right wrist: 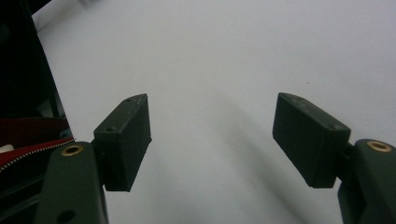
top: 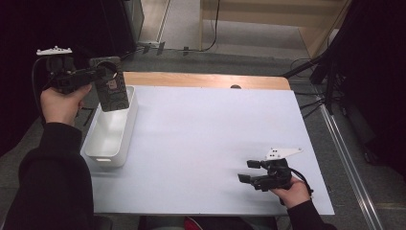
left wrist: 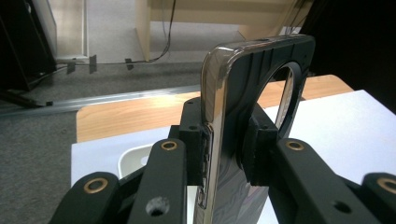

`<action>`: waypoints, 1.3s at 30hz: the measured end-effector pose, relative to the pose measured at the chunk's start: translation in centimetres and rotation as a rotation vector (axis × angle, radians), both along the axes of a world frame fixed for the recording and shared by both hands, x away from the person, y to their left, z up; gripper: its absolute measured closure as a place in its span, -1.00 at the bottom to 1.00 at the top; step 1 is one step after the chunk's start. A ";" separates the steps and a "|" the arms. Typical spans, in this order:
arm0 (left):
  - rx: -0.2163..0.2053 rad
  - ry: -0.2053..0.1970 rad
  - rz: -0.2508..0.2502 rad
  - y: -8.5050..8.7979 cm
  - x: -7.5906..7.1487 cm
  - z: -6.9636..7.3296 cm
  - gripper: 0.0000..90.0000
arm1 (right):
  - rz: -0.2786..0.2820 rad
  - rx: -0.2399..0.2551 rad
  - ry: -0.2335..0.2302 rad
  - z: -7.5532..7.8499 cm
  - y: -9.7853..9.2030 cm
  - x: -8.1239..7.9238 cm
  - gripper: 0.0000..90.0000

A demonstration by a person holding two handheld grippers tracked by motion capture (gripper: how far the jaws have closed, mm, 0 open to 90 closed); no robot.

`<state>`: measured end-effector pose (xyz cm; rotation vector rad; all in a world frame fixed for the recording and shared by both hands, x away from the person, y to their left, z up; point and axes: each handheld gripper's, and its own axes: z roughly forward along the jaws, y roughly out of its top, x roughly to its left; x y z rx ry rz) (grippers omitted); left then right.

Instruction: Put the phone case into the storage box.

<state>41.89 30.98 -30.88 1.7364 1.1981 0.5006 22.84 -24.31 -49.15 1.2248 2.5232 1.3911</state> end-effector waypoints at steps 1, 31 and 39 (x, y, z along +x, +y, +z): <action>-0.003 0.003 0.000 0.0 0.2 -0.1 0.62 | 0.000 0.000 0.001 0.0 0.0 0.0 -0.40; -0.023 -0.005 0.043 1.6 4.0 -3.1 0.62 | -0.029 0.009 -0.007 0.1 -0.4 0.1 -0.40; -0.012 -0.011 0.059 1.6 4.8 -3.8 0.62 | -0.023 0.007 -0.001 0.0 -0.1 0.2 -0.40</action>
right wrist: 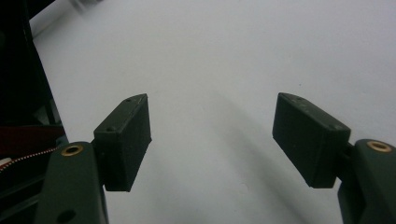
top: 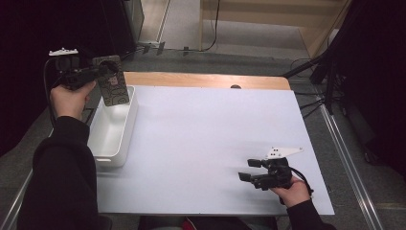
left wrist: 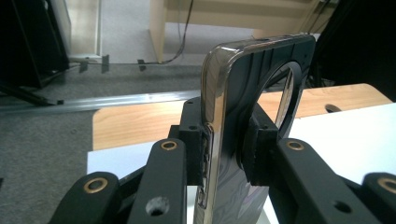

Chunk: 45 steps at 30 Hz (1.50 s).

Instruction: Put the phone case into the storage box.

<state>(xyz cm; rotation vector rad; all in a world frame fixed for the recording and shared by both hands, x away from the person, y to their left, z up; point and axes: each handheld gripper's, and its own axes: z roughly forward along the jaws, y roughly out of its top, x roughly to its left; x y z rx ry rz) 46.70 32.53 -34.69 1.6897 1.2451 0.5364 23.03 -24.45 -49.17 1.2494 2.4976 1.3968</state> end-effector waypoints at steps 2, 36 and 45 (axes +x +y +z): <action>-0.001 -0.016 0.006 0.0 0.2 -0.1 0.62 | 0.000 0.002 -0.001 0.0 0.1 0.0 -0.40; 0.019 0.027 0.002 -0.5 2.9 -4.5 0.62 | 0.001 0.005 0.000 0.0 0.1 0.0 -0.40; 0.011 0.030 0.001 -0.1 3.0 -5.6 0.61 | 0.004 0.005 -0.002 0.0 0.2 0.0 -0.40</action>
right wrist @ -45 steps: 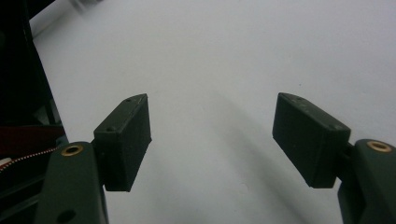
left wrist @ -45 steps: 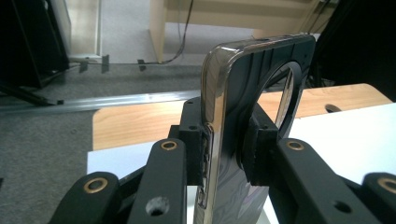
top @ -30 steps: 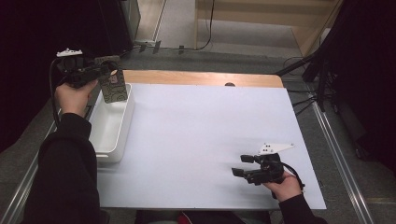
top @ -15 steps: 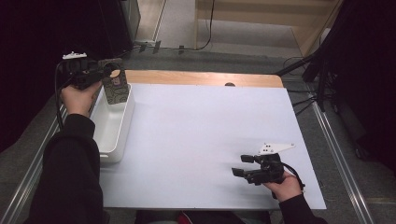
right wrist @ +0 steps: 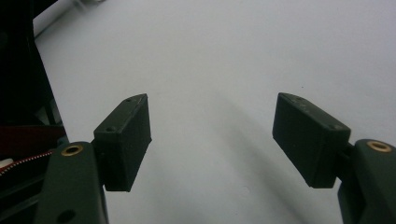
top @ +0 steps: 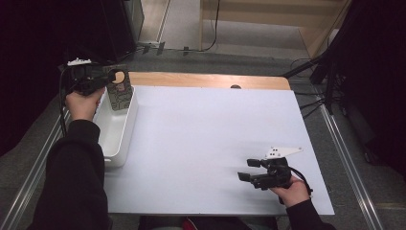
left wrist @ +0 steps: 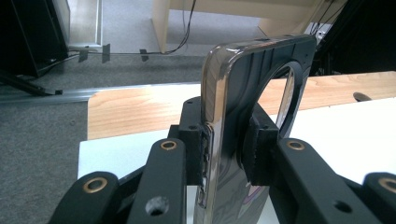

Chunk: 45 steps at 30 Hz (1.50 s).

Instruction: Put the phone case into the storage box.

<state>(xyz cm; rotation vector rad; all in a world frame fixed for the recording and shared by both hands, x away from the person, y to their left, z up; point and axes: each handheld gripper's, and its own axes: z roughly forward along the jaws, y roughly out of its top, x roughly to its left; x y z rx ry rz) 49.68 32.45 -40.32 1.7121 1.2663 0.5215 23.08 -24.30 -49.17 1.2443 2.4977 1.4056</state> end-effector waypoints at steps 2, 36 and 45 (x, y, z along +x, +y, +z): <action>0.000 0.005 -0.003 0.0 0.1 -0.2 0.61 | 0.001 -0.003 0.000 0.0 0.0 0.0 -0.40; 0.015 0.052 -0.029 0.0 0.7 -1.6 0.57 | 0.004 -0.005 0.003 -0.1 0.1 0.2 -0.40; 0.023 0.053 -0.022 0.2 0.8 -1.7 0.45 | 0.007 -0.005 0.002 -0.1 0.1 0.2 -0.40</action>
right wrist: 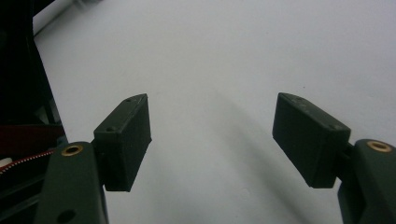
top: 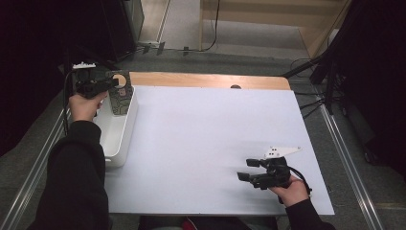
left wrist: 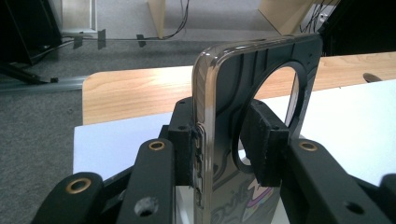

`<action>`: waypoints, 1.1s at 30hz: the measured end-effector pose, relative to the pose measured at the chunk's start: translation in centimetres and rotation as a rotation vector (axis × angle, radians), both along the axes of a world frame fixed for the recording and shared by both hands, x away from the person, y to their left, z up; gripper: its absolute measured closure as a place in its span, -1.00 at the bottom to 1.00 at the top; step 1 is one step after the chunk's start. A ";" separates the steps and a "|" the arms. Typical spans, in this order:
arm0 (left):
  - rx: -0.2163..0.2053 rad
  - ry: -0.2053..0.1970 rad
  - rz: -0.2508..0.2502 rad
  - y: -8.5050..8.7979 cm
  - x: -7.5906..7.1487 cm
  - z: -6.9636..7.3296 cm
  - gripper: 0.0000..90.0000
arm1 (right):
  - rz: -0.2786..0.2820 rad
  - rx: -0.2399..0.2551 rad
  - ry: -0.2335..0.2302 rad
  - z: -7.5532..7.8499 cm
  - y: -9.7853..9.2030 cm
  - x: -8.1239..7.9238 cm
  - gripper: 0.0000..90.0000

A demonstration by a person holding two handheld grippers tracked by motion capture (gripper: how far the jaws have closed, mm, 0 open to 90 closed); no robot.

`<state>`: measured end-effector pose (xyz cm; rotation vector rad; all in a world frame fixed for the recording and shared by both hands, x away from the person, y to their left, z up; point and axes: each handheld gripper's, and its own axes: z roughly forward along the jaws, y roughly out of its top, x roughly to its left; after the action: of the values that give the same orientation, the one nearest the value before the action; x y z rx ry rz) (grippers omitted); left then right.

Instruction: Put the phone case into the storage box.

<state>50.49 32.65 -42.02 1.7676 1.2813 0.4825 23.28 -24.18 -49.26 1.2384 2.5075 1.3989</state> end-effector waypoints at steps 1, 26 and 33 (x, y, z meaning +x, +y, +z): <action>-0.003 -0.001 0.001 0.0 0.0 0.0 0.44 | 0.000 0.000 0.000 0.0 0.0 0.0 -0.40; -0.049 0.039 0.001 0.5 0.2 0.0 -0.32 | 0.003 -0.001 0.000 0.0 0.0 0.1 -0.40; -0.044 0.049 0.007 0.8 -0.3 0.7 -0.32 | 0.005 -0.001 0.002 0.0 0.1 0.0 -0.40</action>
<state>50.19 33.42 -41.34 1.7486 1.3233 0.4140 23.33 -24.11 -49.21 1.2348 2.5134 1.3983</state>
